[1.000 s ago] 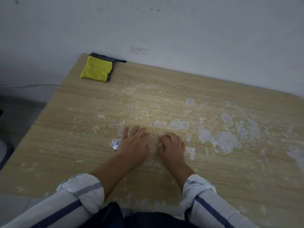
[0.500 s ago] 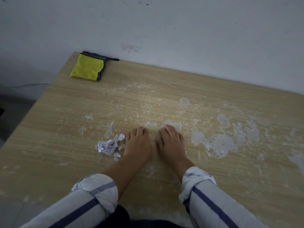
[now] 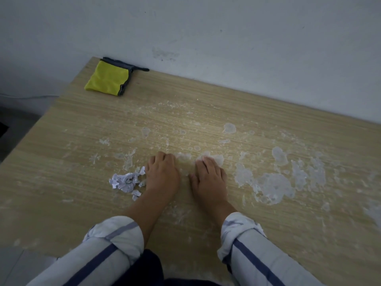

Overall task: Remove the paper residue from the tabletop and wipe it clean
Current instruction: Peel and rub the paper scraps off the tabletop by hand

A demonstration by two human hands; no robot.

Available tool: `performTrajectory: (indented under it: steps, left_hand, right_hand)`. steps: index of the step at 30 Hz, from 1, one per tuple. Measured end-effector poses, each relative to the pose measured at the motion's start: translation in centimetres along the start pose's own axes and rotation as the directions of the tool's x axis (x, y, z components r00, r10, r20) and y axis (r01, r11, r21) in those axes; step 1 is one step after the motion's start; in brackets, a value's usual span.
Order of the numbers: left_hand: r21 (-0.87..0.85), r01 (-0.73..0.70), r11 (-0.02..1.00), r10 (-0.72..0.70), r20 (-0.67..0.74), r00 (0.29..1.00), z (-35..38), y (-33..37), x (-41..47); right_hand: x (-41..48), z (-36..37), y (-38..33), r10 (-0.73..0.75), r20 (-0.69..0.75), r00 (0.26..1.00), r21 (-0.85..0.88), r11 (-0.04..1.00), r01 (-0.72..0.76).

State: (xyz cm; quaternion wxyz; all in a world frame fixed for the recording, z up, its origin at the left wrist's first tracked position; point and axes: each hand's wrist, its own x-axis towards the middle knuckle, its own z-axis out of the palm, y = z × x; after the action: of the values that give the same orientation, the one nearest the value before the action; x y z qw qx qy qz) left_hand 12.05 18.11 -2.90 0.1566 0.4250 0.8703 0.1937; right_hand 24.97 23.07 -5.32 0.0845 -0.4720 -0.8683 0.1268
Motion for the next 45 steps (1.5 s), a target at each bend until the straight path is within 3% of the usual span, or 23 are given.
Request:
performTrajectory:
  steps: [15, 23, 28, 32, 36, 39, 42, 43, 45]
  left_hand:
    - [0.098, -0.114, 0.989, 0.115, -0.002, 0.993, -0.1, -0.4, 1.0]
    - [0.147, -0.045, 0.988, 0.036, 0.061, 0.997, -0.7, 1.0, 2.4]
    - [0.205, -0.080, 0.976, 0.055, 0.124, 0.991, -1.0, 1.2, 3.1]
    - [0.131, -0.080, 0.988, 0.066, 0.108, 0.992, -0.7, 0.9, 2.1]
    - [-0.102, -0.028, 0.994, 0.035, 0.074, 0.997, -1.0, 1.0, 1.6]
    - [-0.332, 0.003, 0.943, 0.036, 0.113, 0.993, -1.7, 1.1, 1.2]
    - [-0.432, 0.048, 0.900, 0.027, 0.166, 0.986, -2.6, 1.0, 0.5]
    - [-0.445, 0.045, 0.894, 0.034, 0.168, 0.985, -3.0, 0.9, 0.2]
    - [-0.468, 0.044, 0.882, 0.042, 0.170, 0.985, -3.5, 0.7, -0.2]
  right_hand:
    - [0.0, 0.2, 0.1, -0.023, -0.040, 0.999, -0.037, 0.999, 0.022]
    - [0.1, 0.3, 0.0, -0.022, -0.041, 0.999, -0.076, 0.997, 0.019]
    - [0.1, 0.4, 0.1, -0.029, -0.060, 0.998, -0.090, 0.996, 0.024]
    - [0.2, 0.6, 0.1, -0.032, -0.073, 0.997, -0.091, 0.996, 0.025]
    - [0.1, 0.5, 0.2, -0.027, -0.054, 0.998, -0.075, 0.997, 0.023]
    - [0.2, 0.2, 0.3, -0.001, 0.006, 1.000, 0.020, 1.000, 0.001]
    - [0.7, -1.3, -0.4, 0.140, 0.083, 0.987, 0.330, 0.930, -0.160]
    - [0.9, -2.2, -0.9, 0.201, 0.110, 0.973, 0.491, 0.840, -0.230]
    - [0.9, -3.7, -2.4, 0.271, 0.267, 0.925, 0.752, 0.542, -0.376]
